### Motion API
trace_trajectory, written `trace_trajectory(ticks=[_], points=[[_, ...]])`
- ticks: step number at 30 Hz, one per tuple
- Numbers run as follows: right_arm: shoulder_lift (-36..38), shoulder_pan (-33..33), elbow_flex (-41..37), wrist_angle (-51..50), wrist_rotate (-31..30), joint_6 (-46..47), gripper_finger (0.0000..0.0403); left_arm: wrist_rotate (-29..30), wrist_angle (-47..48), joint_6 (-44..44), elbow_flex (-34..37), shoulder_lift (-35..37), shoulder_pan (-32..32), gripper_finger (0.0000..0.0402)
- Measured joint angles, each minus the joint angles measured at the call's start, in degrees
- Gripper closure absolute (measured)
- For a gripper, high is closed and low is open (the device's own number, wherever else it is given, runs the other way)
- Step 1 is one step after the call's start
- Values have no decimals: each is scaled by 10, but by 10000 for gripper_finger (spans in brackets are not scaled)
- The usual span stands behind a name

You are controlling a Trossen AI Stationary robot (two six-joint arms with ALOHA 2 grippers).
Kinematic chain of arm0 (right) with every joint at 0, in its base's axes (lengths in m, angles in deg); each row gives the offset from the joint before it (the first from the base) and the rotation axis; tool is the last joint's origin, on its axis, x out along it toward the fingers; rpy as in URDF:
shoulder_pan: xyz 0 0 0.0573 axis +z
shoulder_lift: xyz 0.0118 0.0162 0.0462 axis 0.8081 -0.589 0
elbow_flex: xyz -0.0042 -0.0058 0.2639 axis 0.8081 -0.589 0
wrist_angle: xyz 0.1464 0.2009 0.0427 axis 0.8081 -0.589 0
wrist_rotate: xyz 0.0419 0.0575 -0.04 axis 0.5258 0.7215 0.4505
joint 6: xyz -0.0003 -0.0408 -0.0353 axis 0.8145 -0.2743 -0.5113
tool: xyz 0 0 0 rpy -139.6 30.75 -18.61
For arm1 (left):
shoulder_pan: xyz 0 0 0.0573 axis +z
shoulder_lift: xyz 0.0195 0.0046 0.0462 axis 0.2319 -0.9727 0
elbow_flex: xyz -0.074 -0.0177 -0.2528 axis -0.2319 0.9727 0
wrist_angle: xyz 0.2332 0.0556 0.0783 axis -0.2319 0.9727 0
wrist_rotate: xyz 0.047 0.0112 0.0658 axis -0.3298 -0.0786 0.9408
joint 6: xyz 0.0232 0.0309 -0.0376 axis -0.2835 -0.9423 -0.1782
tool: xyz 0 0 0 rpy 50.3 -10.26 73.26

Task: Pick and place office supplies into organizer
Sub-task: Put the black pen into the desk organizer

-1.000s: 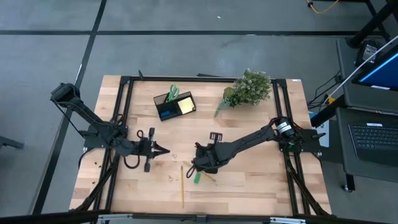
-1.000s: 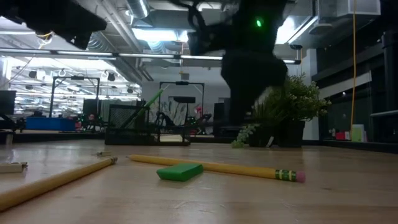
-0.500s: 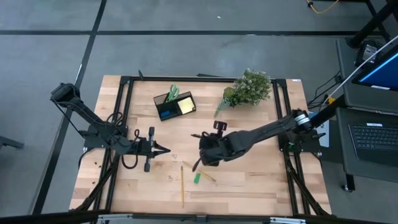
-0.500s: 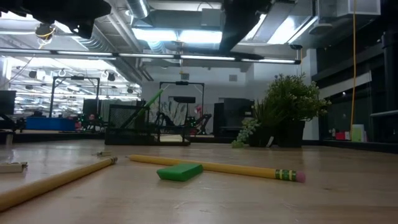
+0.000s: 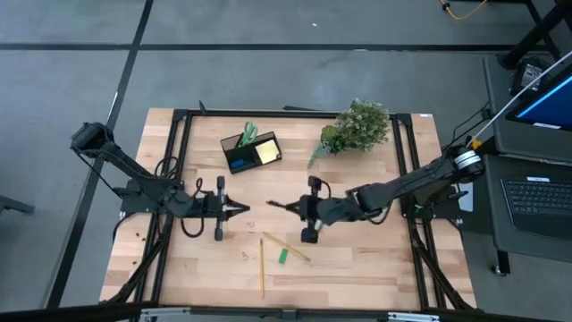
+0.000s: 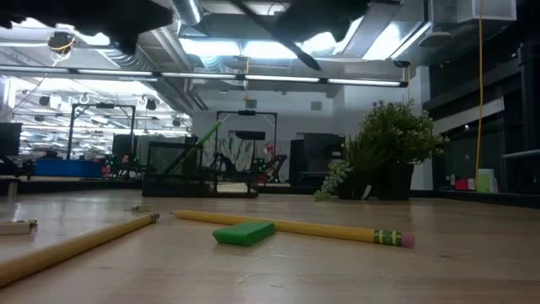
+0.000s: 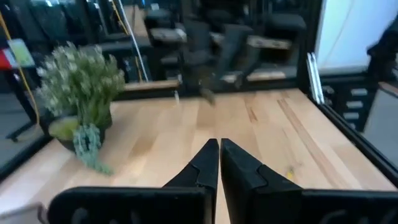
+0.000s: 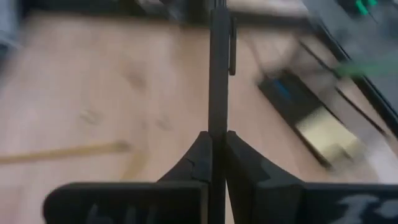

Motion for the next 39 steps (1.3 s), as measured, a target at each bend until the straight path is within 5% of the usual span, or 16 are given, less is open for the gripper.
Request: trace_trajectory(ticks=[6,11,18,31,39], points=[[7,-23,-87,218,114,-65,379,-91,-121,-33,0,-62,53,358],[7,-39,-107,289,213,-84,379,-108,-169,-33,0,-102,77,321],[7,-48,-109,351,341,-87,379,-211,-276,-70,-6,-139,97,275],[-2,-56,-109,365,352,-87,379,-361,-266,-73,-96,-215,147,257],[-2,-57,-109,362,352,-88,379,-401,-266,-70,-129,-222,146,258]])
